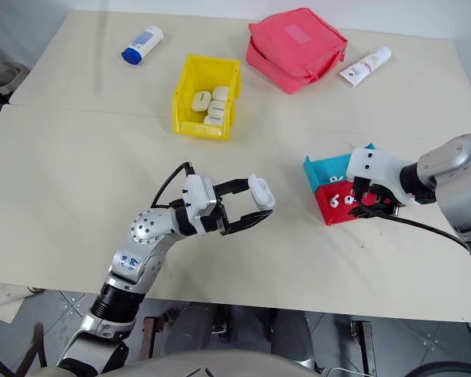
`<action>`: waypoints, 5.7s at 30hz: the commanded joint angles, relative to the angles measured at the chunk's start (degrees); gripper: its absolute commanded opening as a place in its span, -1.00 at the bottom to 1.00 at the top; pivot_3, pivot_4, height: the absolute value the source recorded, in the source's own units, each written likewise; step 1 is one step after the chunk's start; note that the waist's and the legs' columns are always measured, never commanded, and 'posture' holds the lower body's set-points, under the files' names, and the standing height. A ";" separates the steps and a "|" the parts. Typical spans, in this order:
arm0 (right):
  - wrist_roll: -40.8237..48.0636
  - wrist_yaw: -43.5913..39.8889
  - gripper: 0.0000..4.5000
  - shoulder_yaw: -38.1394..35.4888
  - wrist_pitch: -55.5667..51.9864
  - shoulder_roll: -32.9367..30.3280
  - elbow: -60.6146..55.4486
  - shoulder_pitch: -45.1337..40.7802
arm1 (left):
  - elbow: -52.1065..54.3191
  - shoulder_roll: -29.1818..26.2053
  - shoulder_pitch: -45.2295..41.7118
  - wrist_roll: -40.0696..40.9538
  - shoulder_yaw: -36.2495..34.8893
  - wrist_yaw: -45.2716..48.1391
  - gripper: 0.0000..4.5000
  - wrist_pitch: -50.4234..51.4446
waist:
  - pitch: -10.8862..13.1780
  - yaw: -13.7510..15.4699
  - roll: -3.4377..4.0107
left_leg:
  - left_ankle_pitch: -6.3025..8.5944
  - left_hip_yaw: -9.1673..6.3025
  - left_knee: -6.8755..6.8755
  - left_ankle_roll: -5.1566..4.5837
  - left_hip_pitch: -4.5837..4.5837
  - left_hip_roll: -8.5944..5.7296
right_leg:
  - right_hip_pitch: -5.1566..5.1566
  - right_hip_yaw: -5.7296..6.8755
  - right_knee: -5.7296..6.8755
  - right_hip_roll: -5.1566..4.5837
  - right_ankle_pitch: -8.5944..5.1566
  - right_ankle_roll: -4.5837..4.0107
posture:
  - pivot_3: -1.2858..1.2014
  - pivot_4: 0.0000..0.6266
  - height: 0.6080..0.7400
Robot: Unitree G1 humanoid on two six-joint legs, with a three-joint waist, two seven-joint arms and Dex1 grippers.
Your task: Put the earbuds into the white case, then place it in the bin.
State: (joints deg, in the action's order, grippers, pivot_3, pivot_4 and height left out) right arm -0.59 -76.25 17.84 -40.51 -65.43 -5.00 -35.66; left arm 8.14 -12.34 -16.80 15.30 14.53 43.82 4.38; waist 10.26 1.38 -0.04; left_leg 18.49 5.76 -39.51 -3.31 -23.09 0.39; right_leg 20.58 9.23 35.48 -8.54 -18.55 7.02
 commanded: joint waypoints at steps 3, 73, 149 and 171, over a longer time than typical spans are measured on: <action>-3.05 0.88 0.29 2.12 -1.87 1.11 0.13 -2.69 | 1.27 0.68 -0.17 -0.14 0.38 -0.26 0.23 -1.33 | 0.00 0.04 0.00 | 0.00 0.00 0.00 0.00 0.00 0.00 | 0.00 0.00 0.00 0.00 0.00 0.00 | 0.03 -0.52 1.00; -4.99 0.38 -0.82 -1.87 -1.15 5.66 3.25 -4.26 | 4.75 -5.75 -4.38 8.60 -0.40 15.96 0.23 -1.79 | 0.09 -0.06 0.16 | 0.00 -0.01 0.00 0.01 -0.02 -0.02 | 0.00 0.00 -0.01 0.02 0.00 0.00 | 0.03 -0.52 1.00; 49.49 34.06 -0.82 -22.21 7.41 31.56 -31.83 22.25 | -2.91 -3.02 -13.80 16.52 -5.65 28.16 0.23 4.27 | 0.12 0.08 0.19 | -0.03 -0.26 0.08 -0.03 -0.05 -0.24 | -0.02 -0.03 0.03 0.01 0.00 0.01 | 0.03 -0.52 1.00; 46.35 30.37 -0.82 -21.50 9.44 25.20 -30.57 28.14 | -4.56 -2.31 -15.37 16.78 -8.57 26.42 0.23 2.56 | 0.12 0.07 0.19 | -0.04 -0.27 0.09 -0.04 -0.05 -0.24 | -0.02 -0.03 0.02 0.01 0.00 0.01 | 0.03 -0.52 1.00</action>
State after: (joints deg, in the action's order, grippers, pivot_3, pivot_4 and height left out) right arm 47.19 -44.79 -5.39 -28.90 -38.56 -36.56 -9.01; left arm 0.92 -16.16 -29.58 28.95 9.11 71.13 9.63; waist 10.38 1.45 0.15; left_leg 18.45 5.51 -39.42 -3.35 -23.14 0.14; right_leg 20.56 9.19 35.50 -8.53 -18.55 7.02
